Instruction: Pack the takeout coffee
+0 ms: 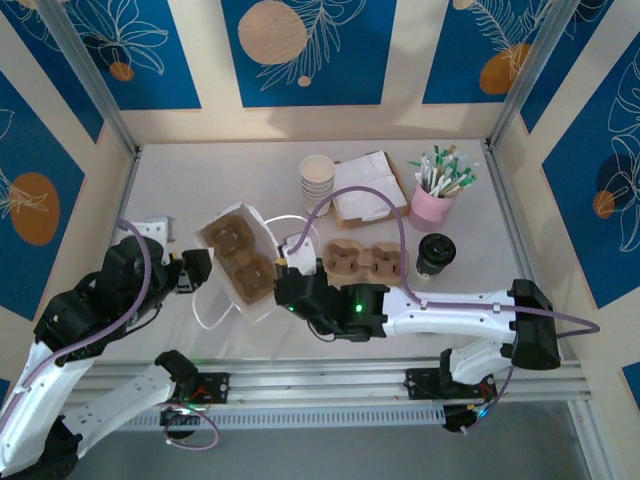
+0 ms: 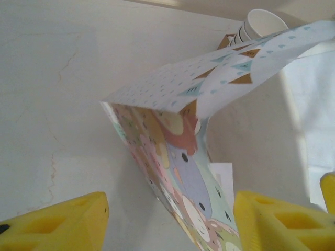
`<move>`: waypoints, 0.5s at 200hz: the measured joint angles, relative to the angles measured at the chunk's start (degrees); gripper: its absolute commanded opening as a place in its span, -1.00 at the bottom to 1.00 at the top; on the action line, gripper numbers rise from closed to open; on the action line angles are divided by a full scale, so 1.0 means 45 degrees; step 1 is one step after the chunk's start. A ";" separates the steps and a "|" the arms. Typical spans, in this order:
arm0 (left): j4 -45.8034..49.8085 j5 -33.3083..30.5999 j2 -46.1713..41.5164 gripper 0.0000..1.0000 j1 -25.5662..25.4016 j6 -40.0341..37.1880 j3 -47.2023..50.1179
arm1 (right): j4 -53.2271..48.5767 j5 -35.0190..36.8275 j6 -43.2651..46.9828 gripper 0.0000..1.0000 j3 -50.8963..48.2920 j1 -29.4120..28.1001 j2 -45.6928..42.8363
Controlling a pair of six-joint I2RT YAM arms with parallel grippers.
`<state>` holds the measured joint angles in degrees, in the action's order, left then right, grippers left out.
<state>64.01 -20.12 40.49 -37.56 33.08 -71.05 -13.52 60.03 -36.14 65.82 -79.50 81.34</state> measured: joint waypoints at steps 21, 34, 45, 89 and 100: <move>0.0049 0.0078 -0.0097 -0.10 0.0000 -0.0034 0.0019 | -0.0510 0.0471 -0.0374 -1.00 0.0063 -0.0214 0.0005; 0.0034 0.0214 -0.0199 -0.11 0.0005 -0.0049 0.0063 | -0.0743 0.0631 -0.0534 -1.00 0.0146 -0.0287 0.0005; 0.0019 0.0364 -0.0301 -0.11 0.0005 -0.0044 0.0136 | -0.0840 0.0661 -0.0636 -1.00 0.0185 -0.0296 0.0005; -0.0165 0.1010 -0.0544 -0.51 0.0010 -0.0185 0.0301 | -0.0724 0.0393 -0.0432 -1.00 0.0194 -0.0136 0.0005; -0.0214 0.1185 -0.0568 -0.63 0.0010 -0.0272 0.0325 | -0.0544 0.0209 -0.0301 -1.00 0.0204 -0.0121 0.0005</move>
<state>63.05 -14.79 37.93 -37.52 31.86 -69.58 -15.97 60.97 -37.50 66.74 -80.05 81.36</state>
